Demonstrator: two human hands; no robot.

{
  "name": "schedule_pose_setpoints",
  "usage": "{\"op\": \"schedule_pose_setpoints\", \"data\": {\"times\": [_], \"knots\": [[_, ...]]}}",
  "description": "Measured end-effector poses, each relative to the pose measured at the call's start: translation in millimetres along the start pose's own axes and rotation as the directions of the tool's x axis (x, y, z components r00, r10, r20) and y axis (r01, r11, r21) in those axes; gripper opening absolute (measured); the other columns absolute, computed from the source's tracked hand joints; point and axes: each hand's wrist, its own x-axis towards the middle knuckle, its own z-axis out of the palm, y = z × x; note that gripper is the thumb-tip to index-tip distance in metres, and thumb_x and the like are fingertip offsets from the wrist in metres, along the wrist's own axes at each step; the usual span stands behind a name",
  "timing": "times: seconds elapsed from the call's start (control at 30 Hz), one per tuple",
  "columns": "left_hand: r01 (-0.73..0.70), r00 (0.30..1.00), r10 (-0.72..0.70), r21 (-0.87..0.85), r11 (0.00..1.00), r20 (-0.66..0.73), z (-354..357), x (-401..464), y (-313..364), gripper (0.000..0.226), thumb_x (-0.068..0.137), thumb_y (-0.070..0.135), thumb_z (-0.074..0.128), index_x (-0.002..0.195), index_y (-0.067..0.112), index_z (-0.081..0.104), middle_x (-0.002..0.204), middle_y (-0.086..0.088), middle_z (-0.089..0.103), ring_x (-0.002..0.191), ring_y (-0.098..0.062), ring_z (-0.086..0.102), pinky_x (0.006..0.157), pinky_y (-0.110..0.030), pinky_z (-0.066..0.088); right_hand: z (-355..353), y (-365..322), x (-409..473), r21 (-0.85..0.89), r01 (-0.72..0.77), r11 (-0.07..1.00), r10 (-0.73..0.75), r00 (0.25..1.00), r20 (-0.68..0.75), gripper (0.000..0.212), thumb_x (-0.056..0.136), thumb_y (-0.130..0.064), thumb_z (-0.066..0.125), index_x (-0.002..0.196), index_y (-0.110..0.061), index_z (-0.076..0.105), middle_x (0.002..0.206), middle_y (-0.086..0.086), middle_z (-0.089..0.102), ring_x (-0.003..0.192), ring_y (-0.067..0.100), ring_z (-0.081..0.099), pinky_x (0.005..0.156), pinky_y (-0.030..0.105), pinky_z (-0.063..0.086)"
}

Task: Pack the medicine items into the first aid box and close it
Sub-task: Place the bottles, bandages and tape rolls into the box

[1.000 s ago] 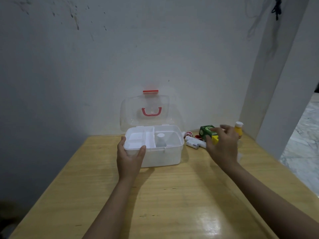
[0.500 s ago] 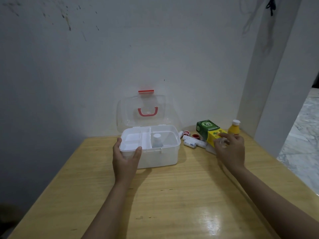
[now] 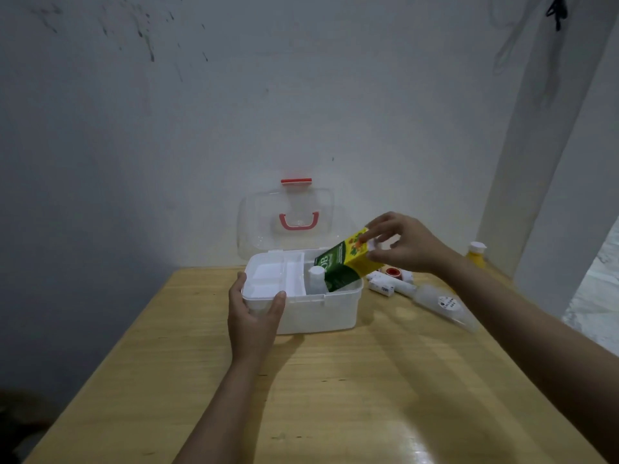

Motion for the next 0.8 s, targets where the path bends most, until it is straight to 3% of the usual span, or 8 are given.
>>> {"op": "schedule_pose_setpoints", "data": {"times": [0.27,0.4,0.63,0.73,0.8], "knots": [[-0.015,1.000,0.015,0.007,1.000,-0.015,1.1,-0.3,1.0,0.078,0.074,0.030,0.076,0.140,0.026,0.035,0.149,0.002,0.039,0.134,-0.020,0.041,0.103,-0.045,0.046,43.5,-3.5,22.9,-0.042,-0.039,0.998,0.046,0.982,0.185,0.029,0.069,-0.024,0.079,0.098,-0.028,0.074,0.112,-0.001,0.059,0.091,0.015,0.064,0.076,0.028,0.055],[-0.019,1.000,0.019,0.005,1.000,-0.018,1.2,-1.2,3.0,0.078,0.075,0.026,0.076,0.141,0.021,0.035,0.148,0.002,0.039,0.132,-0.017,0.041,0.093,-0.023,0.046,57.3,-4.5,33.5,-0.151,-0.086,0.985,0.119,0.966,0.229,0.027,0.070,-0.021,0.079,0.097,-0.022,0.075,0.106,0.001,0.064,0.091,0.014,0.064,0.078,0.029,0.054],[-0.027,0.999,0.027,0.008,1.000,-0.027,1.1,-1.5,2.8,0.077,0.075,0.026,0.076,0.140,0.023,0.035,0.149,0.002,0.039,0.133,-0.019,0.040,0.102,-0.038,0.047,71.0,-4.6,49.3,-0.330,-0.042,0.943,0.154,0.935,0.319,0.030,0.068,-0.018,0.081,0.097,-0.015,0.075,0.097,0.004,0.073,0.082,0.013,0.061,0.074,0.027,0.051],[-0.030,0.999,0.030,0.018,0.999,-0.029,1.1,-1.0,2.0,0.077,0.075,0.028,0.076,0.140,0.025,0.035,0.149,0.003,0.039,0.134,-0.019,0.040,0.103,-0.044,0.046,82.2,-8.1,52.2,-0.407,-0.034,0.913,0.189,0.918,0.348,0.027,0.062,-0.022,0.083,0.088,-0.020,0.075,0.092,0.002,0.073,0.088,0.018,0.063,0.081,0.034,0.054],[-0.031,0.999,0.031,0.023,0.999,-0.029,1.2,-0.5,1.2,0.077,0.074,0.029,0.076,0.140,0.025,0.035,0.149,0.003,0.039,0.134,-0.018,0.040,0.103,-0.044,0.046,89.3,-12.1,53.3,-0.464,-0.029,0.886,0.215,0.910,0.355,0.016,0.063,-0.021,0.082,0.074,-0.022,0.070,0.084,-0.003,0.070,0.090,0.020,0.060,0.084,0.036,0.046]]}}
